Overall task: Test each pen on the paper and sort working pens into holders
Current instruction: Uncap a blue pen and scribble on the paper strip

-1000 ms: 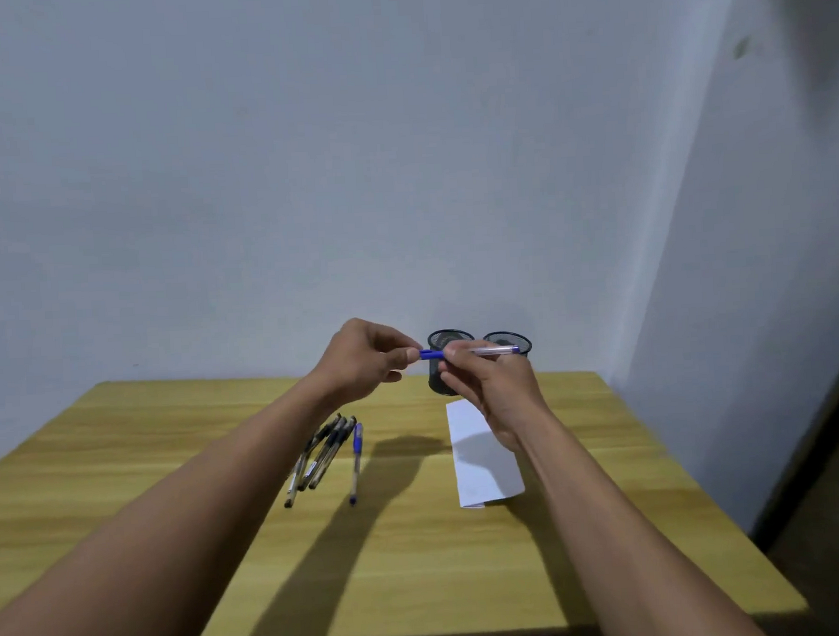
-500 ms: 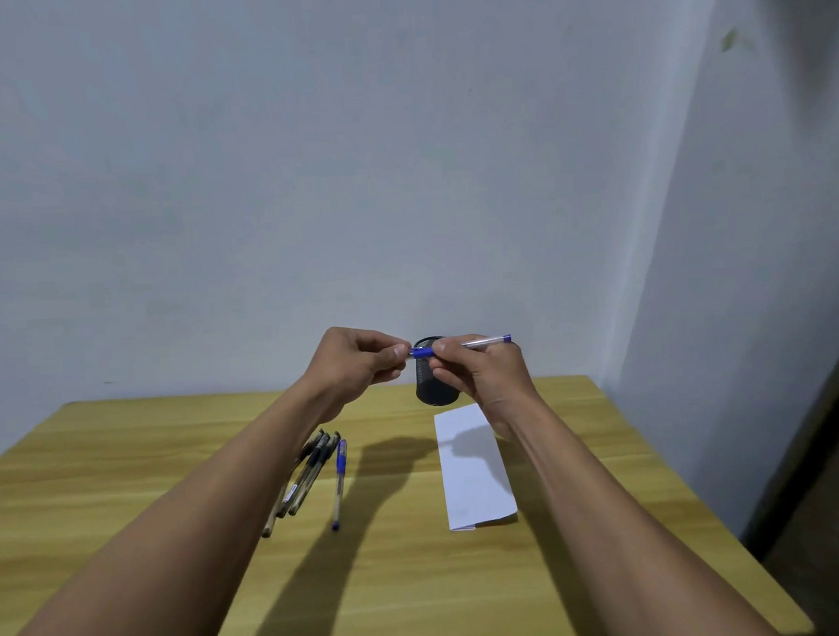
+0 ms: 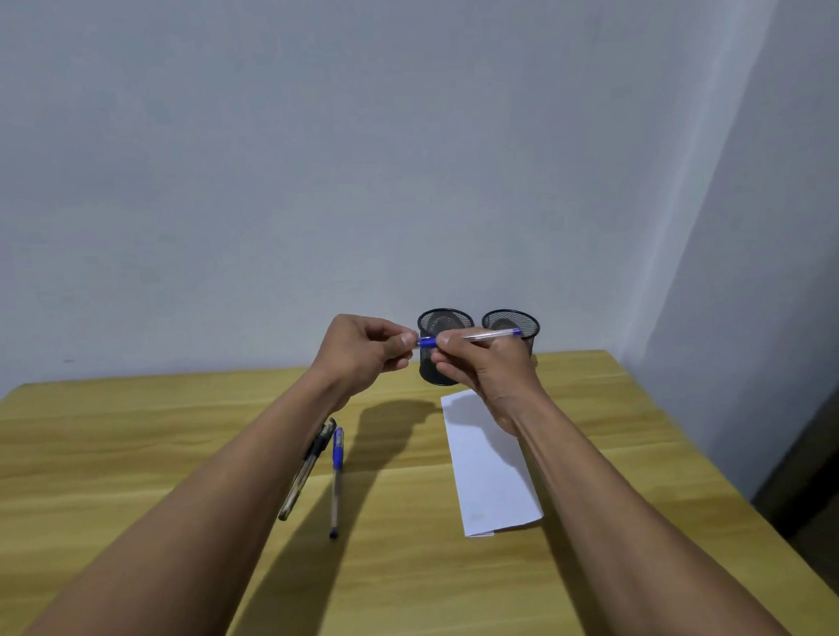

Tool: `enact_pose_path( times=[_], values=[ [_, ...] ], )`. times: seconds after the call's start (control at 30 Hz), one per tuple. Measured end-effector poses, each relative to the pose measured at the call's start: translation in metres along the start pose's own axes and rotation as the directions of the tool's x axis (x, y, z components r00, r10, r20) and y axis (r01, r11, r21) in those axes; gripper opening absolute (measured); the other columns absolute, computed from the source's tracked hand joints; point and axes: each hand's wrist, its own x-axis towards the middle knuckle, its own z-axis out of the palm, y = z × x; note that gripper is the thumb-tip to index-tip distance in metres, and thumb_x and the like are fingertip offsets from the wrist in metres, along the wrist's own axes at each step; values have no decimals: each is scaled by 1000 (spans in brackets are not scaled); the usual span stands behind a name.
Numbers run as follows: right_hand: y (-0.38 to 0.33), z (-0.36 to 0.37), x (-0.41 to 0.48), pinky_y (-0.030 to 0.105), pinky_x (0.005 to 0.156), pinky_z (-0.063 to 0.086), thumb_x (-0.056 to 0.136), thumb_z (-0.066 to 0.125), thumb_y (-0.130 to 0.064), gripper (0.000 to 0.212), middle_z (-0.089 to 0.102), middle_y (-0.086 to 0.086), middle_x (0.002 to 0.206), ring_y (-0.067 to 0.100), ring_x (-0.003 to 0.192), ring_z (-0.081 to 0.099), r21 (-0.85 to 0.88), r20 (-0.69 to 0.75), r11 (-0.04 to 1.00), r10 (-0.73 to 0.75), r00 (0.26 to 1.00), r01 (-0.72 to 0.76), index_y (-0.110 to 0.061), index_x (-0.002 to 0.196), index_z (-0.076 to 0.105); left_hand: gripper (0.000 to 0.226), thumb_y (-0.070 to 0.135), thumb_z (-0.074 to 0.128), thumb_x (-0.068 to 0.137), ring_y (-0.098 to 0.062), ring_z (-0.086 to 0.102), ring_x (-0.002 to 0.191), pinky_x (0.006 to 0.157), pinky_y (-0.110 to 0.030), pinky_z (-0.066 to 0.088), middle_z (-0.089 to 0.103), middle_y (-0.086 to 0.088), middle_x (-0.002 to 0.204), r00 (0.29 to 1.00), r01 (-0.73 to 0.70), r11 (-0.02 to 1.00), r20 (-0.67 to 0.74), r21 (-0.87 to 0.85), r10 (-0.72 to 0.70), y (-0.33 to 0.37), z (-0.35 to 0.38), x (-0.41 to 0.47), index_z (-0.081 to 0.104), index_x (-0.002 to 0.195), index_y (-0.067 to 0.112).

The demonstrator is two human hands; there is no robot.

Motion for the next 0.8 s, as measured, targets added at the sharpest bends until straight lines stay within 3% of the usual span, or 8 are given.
enact_pose_path(
  times=[0.17, 0.4, 0.53, 0.6, 0.7, 0.77, 0.8],
  values=[
    [8, -11, 14, 19, 66, 60, 89, 73, 0, 4, 76, 15, 78, 18, 72, 77, -31, -43, 998, 57, 997, -58, 3, 90, 73, 7, 3, 71, 87, -15, 63, 63, 66, -21, 57, 69, -11, 71, 997, 75, 997, -3, 19, -75, -21, 9, 18, 75, 82, 4],
    [18, -17, 24, 18, 63, 61, 89, 72, 2, 5, 75, 12, 68, 12, 61, 74, -12, -74, 993, 117, 990, -118, 3, 84, 72, 6, 0, 70, 87, -17, 60, 62, 63, -21, 57, 67, -15, 74, 982, 183, 983, 47, 20, -183, -31, 18, 35, 74, 83, -2],
    [13, -57, 35, 17, 62, 60, 90, 71, 0, 5, 75, 13, 72, 12, 61, 74, 72, -200, 991, 125, 972, -113, 4, 88, 71, 13, 6, 73, 86, -14, 63, 58, 68, -25, 59, 71, -12, 72, 982, 169, 971, -115, 168, -151, -45, -17, 44, 74, 73, 5],
    [10, -78, 37, 18, 63, 61, 90, 73, -3, 7, 75, 15, 75, 12, 61, 73, -9, -230, 992, 119, 966, -124, 4, 90, 72, 11, 7, 75, 85, -17, 68, 68, 77, -29, 60, 75, -12, 79, 978, 176, 972, -145, 157, -153, -54, -37, 46, 75, 75, 5],
    [18, -74, 37, 21, 67, 63, 91, 72, -4, 7, 75, 14, 77, 12, 67, 73, -170, -142, 975, 120, 983, -143, 2, 89, 74, 11, 0, 71, 86, -22, 70, 76, 87, -36, 59, 74, -16, 86, 987, 157, 965, -68, 208, -146, -68, -29, 47, 76, 79, 7],
    [29, -61, 36, 26, 70, 64, 93, 70, -3, 5, 73, 13, 76, 14, 69, 72, -213, -97, 967, 121, 988, -139, 1, 91, 73, 15, -3, 69, 86, -17, 70, 72, 82, -31, 60, 74, -15, 87, 991, 132, 942, -42, 308, -125, -77, -11, 48, 76, 82, 10],
    [35, -57, 36, 29, 73, 65, 94, 69, -3, 5, 72, 14, 77, 16, 70, 71, -211, -85, 967, 129, 988, -145, 0, 94, 72, 14, -2, 69, 86, -9, 69, 65, 72, -22, 59, 74, -13, 84, 994, 109, 924, -45, 368, -99, -81, -4, 48, 76, 85, 9]
  ],
)
